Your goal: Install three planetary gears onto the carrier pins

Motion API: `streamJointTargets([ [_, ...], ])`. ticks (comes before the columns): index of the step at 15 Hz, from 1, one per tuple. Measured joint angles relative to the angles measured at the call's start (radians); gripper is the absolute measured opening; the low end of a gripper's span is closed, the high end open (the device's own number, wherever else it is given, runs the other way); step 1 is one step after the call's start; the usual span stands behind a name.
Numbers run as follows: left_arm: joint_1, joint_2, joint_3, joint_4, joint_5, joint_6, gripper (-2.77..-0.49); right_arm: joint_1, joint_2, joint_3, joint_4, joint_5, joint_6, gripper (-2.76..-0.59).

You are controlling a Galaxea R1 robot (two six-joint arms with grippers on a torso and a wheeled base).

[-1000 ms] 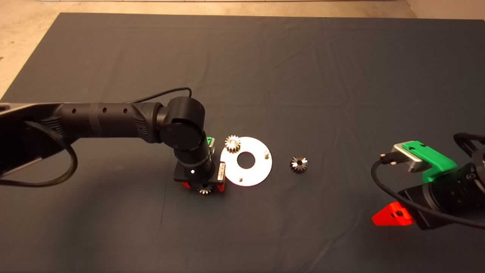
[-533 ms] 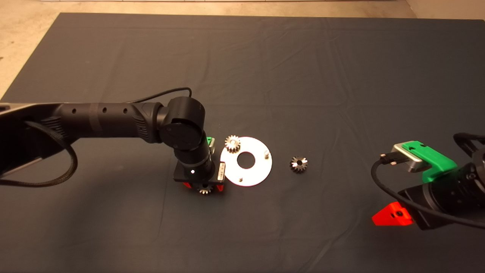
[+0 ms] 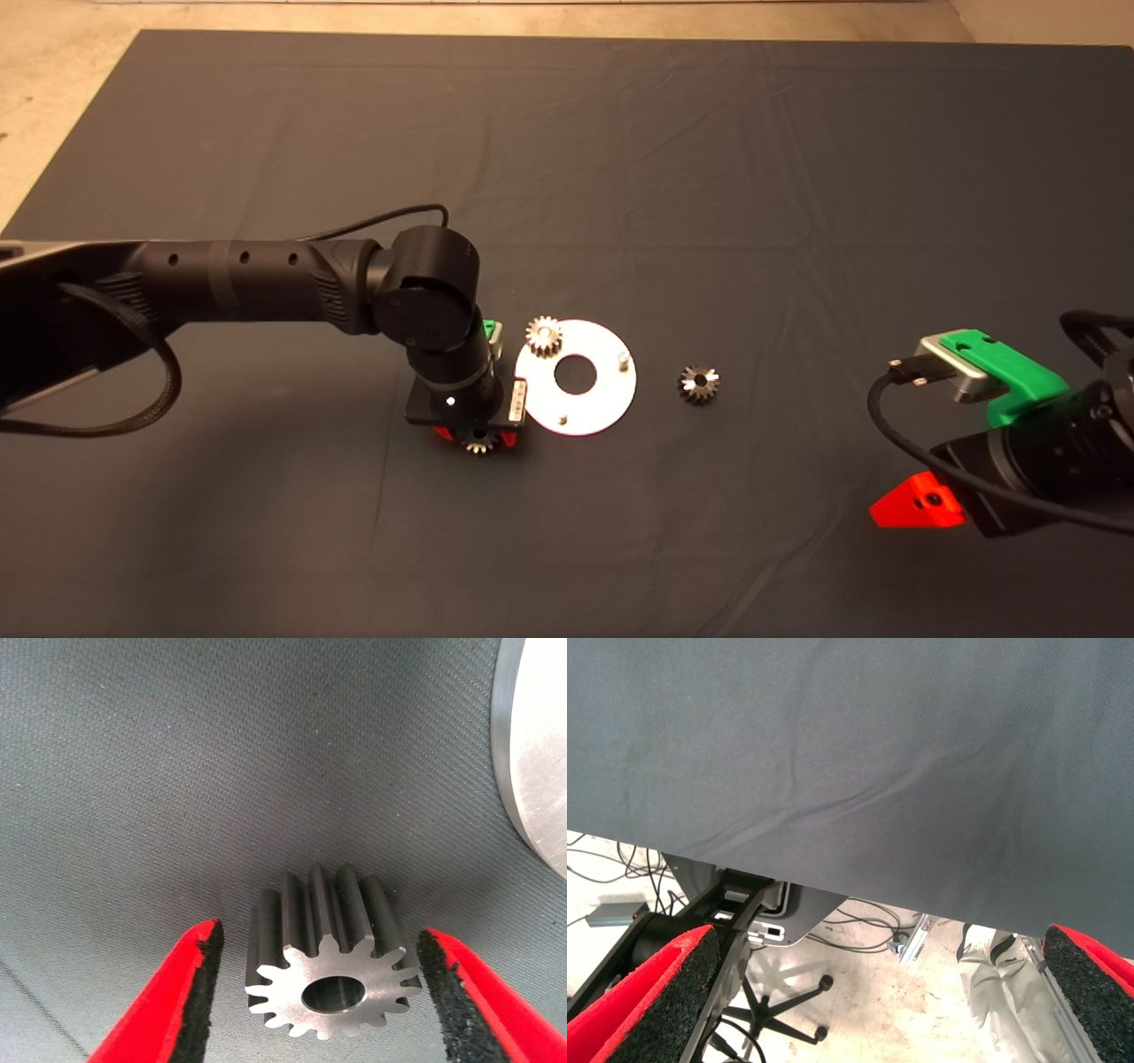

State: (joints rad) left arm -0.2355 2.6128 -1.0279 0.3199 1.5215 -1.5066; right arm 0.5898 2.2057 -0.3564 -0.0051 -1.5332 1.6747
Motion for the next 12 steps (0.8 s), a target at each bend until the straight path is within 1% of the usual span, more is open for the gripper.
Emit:
streamJointTargets([
  [2, 0.000, 0.000, 0.000, 0.000, 0.000, 0.000, -1.78, 0.000, 0.000, 0.000, 0.000, 0.000, 0.000, -0.63],
  [3, 0.000, 0.000, 0.001, 0.000, 0.000, 0.000, -1.87, 0.000, 0.000, 0.000, 0.000, 0.000, 0.000, -0.63],
  [5, 0.000, 0.000, 0.001, 0.000, 0.000, 0.000, -1.90, 0.000, 0.000, 0.000, 0.000, 0.000, 0.000, -0.63],
  [7, 0.000, 0.000, 0.001, 0.000, 0.000, -0.003, -2.05, 0.000, 0.000, 0.000, 0.000, 0.000, 0.000, -0.63],
  [8, 0.000, 0.000, 0.001, 0.000, 0.000, -0.004, -2.05, 0.000, 0.000, 0.000, 0.000, 0.000, 0.000, -0.63],
  [9, 0.000, 0.000, 0.001, 0.000, -0.001, -0.006, -2.14, 0.000, 0.000, 0.000, 0.000, 0.000, 0.000, -0.63],
  [12, 0.000, 0.000, 0.001, 0.000, -0.001, -0.007, -2.15, 0.000, 0.000, 0.000, 0.000, 0.000, 0.000, -0.63],
])
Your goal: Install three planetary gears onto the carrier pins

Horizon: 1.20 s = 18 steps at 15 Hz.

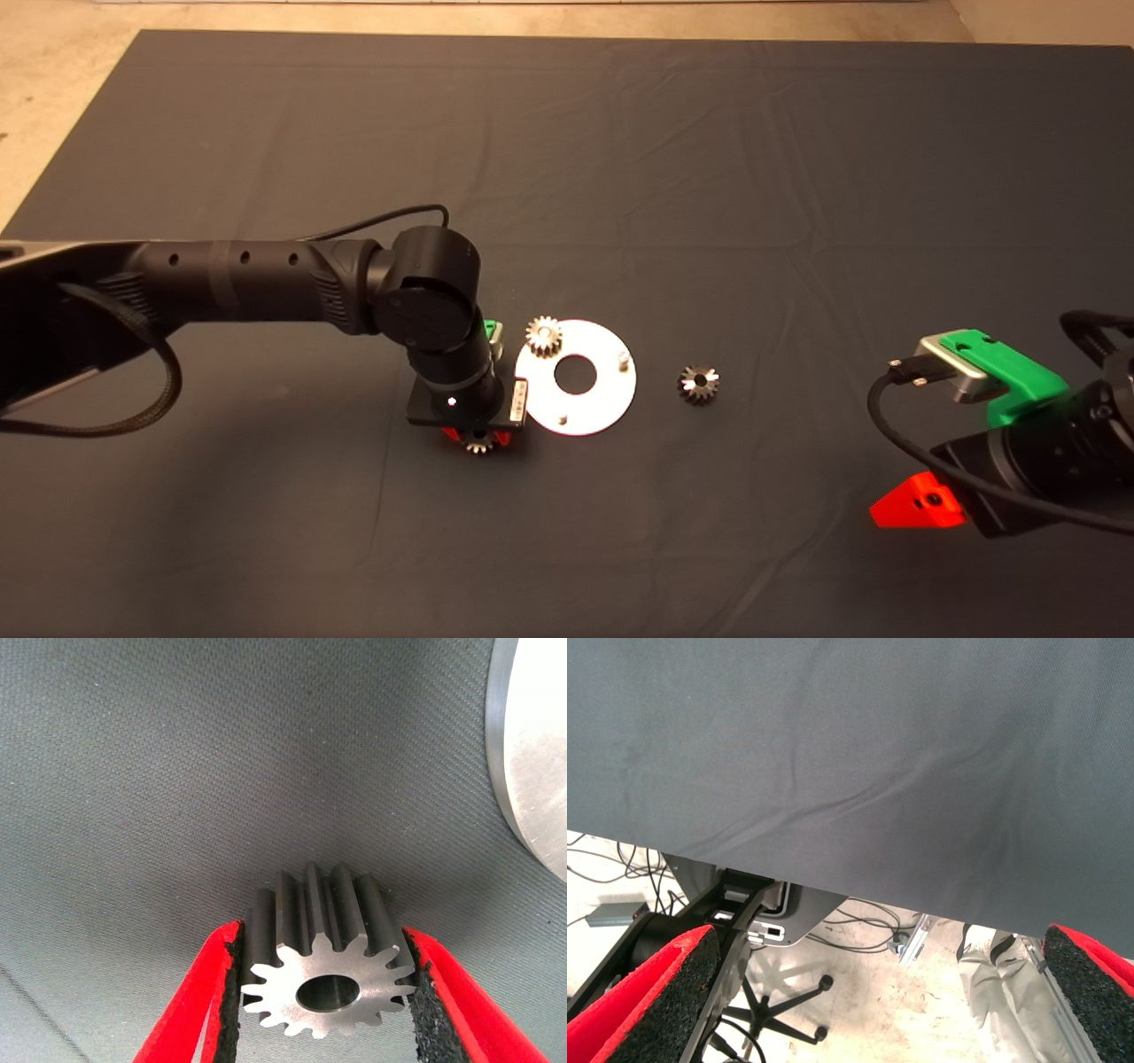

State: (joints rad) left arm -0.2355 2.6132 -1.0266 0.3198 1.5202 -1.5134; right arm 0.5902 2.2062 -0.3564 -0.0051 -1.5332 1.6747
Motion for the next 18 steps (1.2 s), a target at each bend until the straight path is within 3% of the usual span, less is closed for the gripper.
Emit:
streamJointTargets([
  [18, 0.000, 0.024, 0.026, 0.002, 0.004, -0.023, -2.34, 0.000, 0.002, 0.000, 0.000, 0.000, 0.000, -0.63],
])
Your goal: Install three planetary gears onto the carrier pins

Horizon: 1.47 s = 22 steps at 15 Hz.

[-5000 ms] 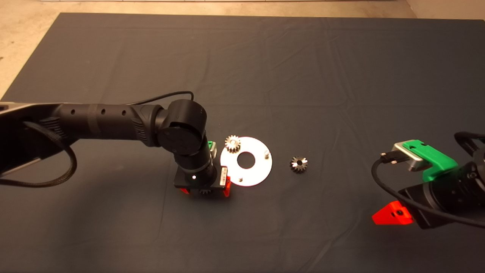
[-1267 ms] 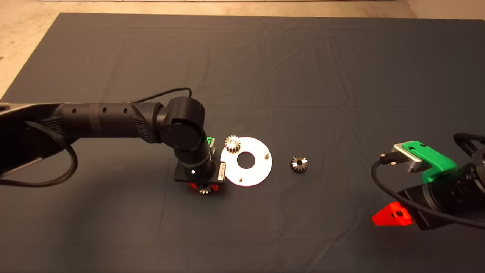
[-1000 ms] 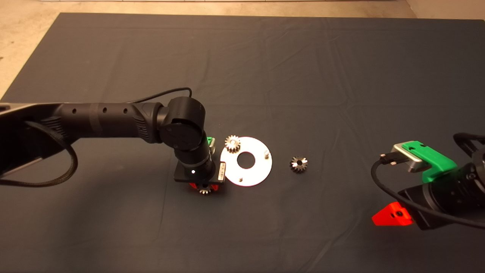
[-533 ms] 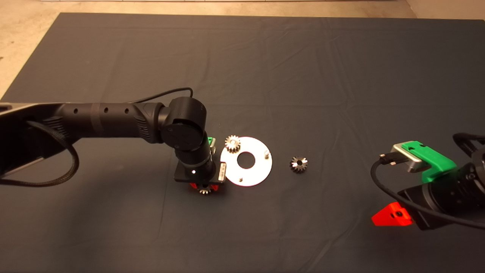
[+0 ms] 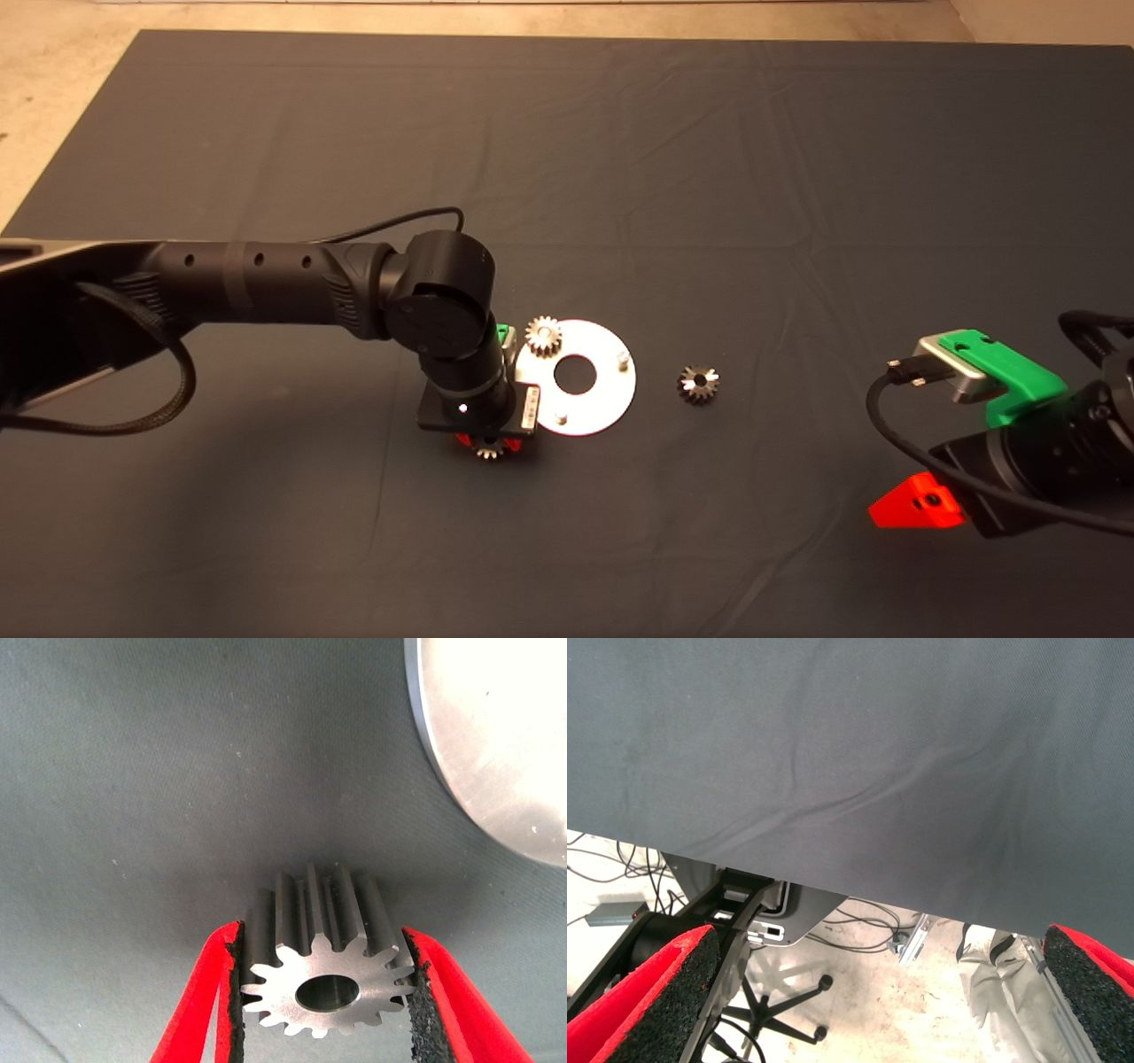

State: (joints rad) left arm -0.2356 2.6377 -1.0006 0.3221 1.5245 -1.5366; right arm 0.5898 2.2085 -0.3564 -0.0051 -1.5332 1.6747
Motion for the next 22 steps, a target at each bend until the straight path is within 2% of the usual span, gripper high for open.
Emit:
streamJointTargets([
  [6, -0.006, 0.025, 0.000, -0.001, 0.001, -0.017, -2.35, -0.002, 0.000, 0.000, 0.000, 0.000, 0.000, -0.63],
  [8, -0.028, 0.047, 0.000, -0.002, 0.004, -0.019, -2.35, -0.005, 0.000, 0.000, 0.000, 0.000, 0.000, -0.63],
  [10, -0.066, 0.092, -0.011, -0.004, 0.001, -0.019, -2.35, -0.005, 0.001, 0.000, 0.000, 0.000, 0.000, -0.63],
  [12, -0.081, 0.116, -0.026, -0.007, 0.001, -0.019, -2.35, -0.005, 0.000, 0.000, 0.000, 0.000, 0.000, -0.63],
  [18, -0.081, 0.129, -0.040, -0.017, 0.008, -0.019, -2.36, -0.006, 0.003, 0.000, 0.000, 0.001, 0.000, -0.63],
  [22, -0.081, 0.131, -0.040, -0.027, 0.004, -0.019, -2.36, -0.012, 0.003, 0.000, 0.000, 0.001, 0.000, -0.63],
])
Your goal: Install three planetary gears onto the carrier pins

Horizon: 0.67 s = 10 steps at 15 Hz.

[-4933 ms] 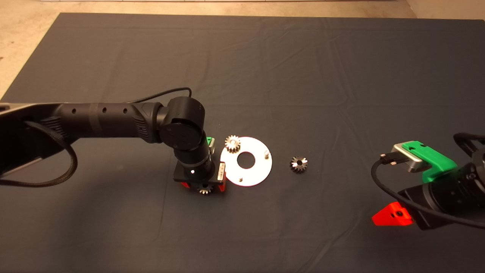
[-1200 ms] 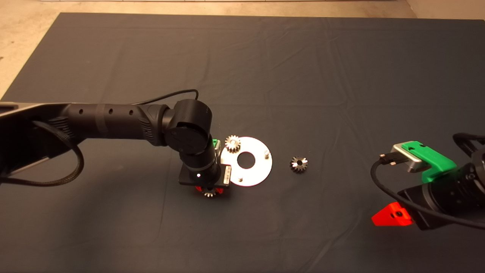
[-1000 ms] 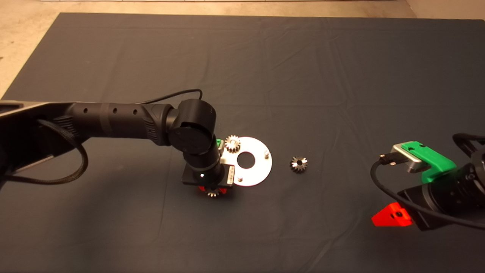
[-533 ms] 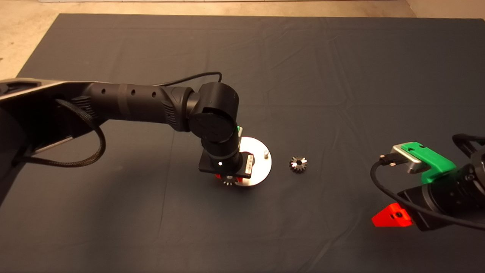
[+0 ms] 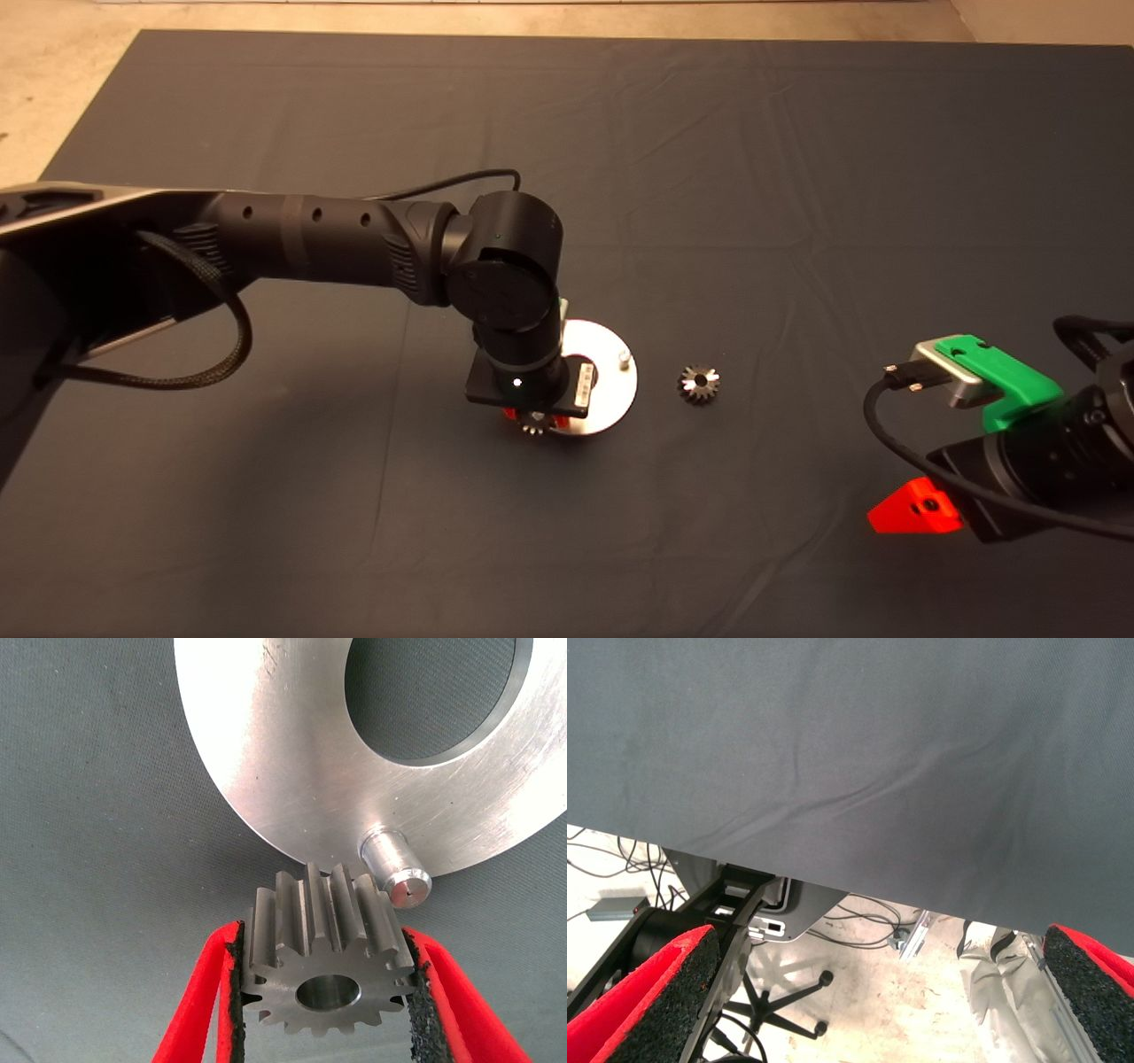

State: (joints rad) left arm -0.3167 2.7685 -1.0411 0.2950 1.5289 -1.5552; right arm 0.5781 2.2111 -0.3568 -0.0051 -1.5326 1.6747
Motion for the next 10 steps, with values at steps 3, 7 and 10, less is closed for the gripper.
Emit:
streamJointTargets([
  [3, -0.003, 0.013, -0.006, -0.020, 0.000, 0.000, -2.36, -0.002, 0.000, 0.000, 0.000, -0.001, 0.000, -0.63],
  [7, -0.049, 0.034, -0.030, -0.044, -0.002, 0.000, -2.36, -0.005, 0.000, 0.000, 0.000, 0.000, 0.000, -0.63],
  [10, -0.066, 0.068, -0.057, -0.060, -0.002, 0.001, -2.36, -0.005, 0.000, 0.000, 0.000, -0.001, 0.000, -0.63],
])
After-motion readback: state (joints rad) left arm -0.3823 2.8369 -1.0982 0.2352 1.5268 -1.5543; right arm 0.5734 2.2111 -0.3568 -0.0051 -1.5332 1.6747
